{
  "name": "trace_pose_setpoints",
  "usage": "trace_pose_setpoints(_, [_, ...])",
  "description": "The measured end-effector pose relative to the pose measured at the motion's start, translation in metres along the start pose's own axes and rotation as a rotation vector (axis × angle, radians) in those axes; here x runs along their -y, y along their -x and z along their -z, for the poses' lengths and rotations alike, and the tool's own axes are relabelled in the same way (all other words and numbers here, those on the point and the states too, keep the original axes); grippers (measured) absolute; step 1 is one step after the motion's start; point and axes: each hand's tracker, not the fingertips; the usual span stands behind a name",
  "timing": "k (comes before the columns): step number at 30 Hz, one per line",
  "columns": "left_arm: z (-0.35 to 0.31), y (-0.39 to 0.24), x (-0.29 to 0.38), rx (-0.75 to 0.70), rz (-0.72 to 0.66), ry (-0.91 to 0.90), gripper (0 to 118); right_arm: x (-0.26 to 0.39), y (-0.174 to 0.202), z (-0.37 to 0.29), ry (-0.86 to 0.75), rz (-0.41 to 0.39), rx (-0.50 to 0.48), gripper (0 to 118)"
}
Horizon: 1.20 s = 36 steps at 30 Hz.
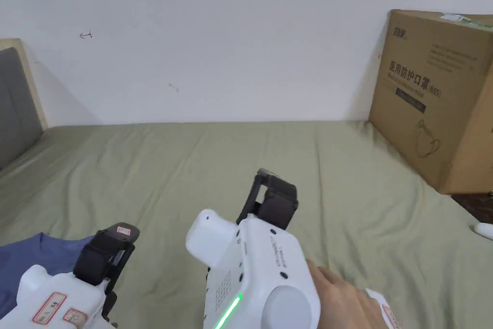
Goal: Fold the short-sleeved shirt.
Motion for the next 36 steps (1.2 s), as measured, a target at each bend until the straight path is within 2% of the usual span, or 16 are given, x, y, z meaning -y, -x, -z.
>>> trace_pose_setpoints(3, [-0.004,-0.039,-0.005,-0.010,0.270,-0.046,116,0.004,-0.030,0.006,0.017,0.219,0.044,118])
trace_pose_setpoints(4, [-0.008,-0.058,-0.006,-0.015,0.384,-0.064,116,0.005,-0.045,0.007,0.032,0.323,0.047,118])
trace_pose_setpoints(6, [-0.013,-0.092,-0.001,-0.035,0.628,-0.124,116,0.015,-0.073,0.005,0.007,0.578,0.039,118])
trace_pose_setpoints(8, [-0.018,-0.119,0.014,-0.037,0.947,-0.188,116,0.037,-0.096,0.007,-0.009,0.889,0.003,118])
trace_pose_setpoints(10, [-0.022,-0.130,0.035,-0.052,1.240,-0.245,117,0.065,-0.106,0.012,0.021,1.143,-0.025,118])
trace_pose_setpoints(12, [-0.021,-0.129,0.055,-0.123,1.415,-0.281,117,0.091,-0.105,0.013,0.056,1.279,0.013,117])
trace_pose_setpoints(14, [-0.019,-0.125,0.062,-0.091,1.365,-0.227,116,0.099,-0.098,0.007,0.068,1.244,0.078,117])
trace_pose_setpoints(16, [-0.016,-0.121,0.055,-0.029,1.236,-0.101,116,0.096,-0.094,0.003,0.056,1.130,0.115,117])
trace_pose_setpoints(19, [-0.018,-0.122,0.050,-0.034,1.159,-0.122,113,0.079,-0.094,0.001,0.030,1.004,0.129,117])
trace_pose_setpoints(26, [-0.030,-0.135,0.034,-0.011,1.194,-0.195,111,0.071,-0.098,0.000,0.008,1.035,0.085,114])
trace_pose_setpoints(27, [-0.030,-0.136,0.035,-0.035,1.207,-0.160,105,0.072,-0.096,-0.001,0.014,1.039,0.083,97])
trace_pose_setpoints(28, [-0.028,-0.135,0.037,-0.043,1.217,-0.137,91,0.074,-0.092,-0.003,0.016,1.039,0.083,66])
trace_pose_setpoints(29, [-0.029,-0.129,0.038,-0.016,1.226,-0.141,63,0.076,-0.088,-0.003,0.024,1.032,0.095,23])
trace_pose_setpoints(30, [-0.029,-0.125,0.041,-0.017,1.230,-0.144,15,0.077,-0.085,0.000,0.078,1.012,0.149,4])
trace_pose_setpoints(31, [-0.027,-0.123,0.043,-0.028,1.231,-0.140,0,0.080,-0.081,-0.001,0.095,1.003,0.182,4])
trace_pose_setpoints(36, [-0.020,-0.117,0.038,0.004,1.119,-0.038,0,0.086,-0.078,-0.002,0.091,1.008,0.118,4])
